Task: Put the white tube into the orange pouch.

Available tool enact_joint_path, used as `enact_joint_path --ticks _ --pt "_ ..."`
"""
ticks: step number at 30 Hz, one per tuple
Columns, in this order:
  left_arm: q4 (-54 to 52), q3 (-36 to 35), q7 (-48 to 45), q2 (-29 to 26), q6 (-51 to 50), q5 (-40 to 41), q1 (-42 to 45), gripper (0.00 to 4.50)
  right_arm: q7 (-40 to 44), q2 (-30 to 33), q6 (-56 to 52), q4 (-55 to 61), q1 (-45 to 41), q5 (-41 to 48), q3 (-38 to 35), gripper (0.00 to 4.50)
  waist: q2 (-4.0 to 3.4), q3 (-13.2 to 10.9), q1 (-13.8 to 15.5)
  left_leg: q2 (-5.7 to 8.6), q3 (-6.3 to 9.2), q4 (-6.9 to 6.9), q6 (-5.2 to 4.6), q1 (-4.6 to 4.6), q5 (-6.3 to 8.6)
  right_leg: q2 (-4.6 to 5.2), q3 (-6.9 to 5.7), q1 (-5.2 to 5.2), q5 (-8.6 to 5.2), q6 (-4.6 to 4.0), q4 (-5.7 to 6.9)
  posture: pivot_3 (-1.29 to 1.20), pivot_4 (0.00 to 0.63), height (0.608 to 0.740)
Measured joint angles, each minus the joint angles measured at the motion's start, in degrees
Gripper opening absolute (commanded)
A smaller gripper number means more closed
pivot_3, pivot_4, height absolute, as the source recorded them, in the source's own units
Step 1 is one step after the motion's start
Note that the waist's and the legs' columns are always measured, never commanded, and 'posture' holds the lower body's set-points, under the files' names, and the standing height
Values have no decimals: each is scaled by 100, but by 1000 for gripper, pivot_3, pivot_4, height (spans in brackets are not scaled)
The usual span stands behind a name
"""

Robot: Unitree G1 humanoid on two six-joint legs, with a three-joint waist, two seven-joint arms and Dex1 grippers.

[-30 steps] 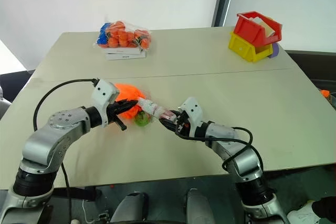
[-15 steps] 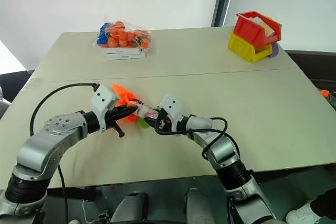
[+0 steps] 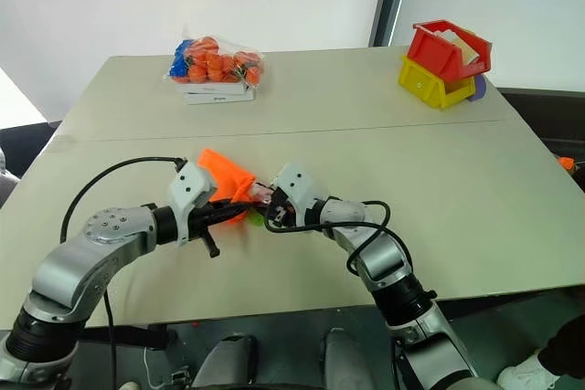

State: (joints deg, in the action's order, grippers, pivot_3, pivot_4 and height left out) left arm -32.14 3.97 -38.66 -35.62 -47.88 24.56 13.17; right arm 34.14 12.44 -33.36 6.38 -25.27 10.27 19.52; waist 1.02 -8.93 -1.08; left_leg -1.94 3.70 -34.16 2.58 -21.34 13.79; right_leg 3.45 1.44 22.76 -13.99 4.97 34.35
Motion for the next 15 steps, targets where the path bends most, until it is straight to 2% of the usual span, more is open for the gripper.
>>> enact_joint_path --ticks 10,14,15 --pt "-132 16 0 -32 -15 119 -69 0 -472 -583 -263 -591 -671 -408 216 1784 -1 0 -8 0 0 0 0 0 0 0 0 2 1 -1 2 0 150 740" --pt "-183 -24 -6 -76 -21 152 -241 0 -376 -570 -378 -652 -676 -429 208 3189 -1 -1 -6 0 1 0 0 -1 0 0 0 2 1 -1 2 0 150 740" --pt "-190 -30 -14 -101 -21 177 -269 0 -359 -544 -394 -650 -671 -429 183 3734 -1 -1 -5 0 1 0 0 -1 0 0 0 2 1 -1 2 0 150 740"
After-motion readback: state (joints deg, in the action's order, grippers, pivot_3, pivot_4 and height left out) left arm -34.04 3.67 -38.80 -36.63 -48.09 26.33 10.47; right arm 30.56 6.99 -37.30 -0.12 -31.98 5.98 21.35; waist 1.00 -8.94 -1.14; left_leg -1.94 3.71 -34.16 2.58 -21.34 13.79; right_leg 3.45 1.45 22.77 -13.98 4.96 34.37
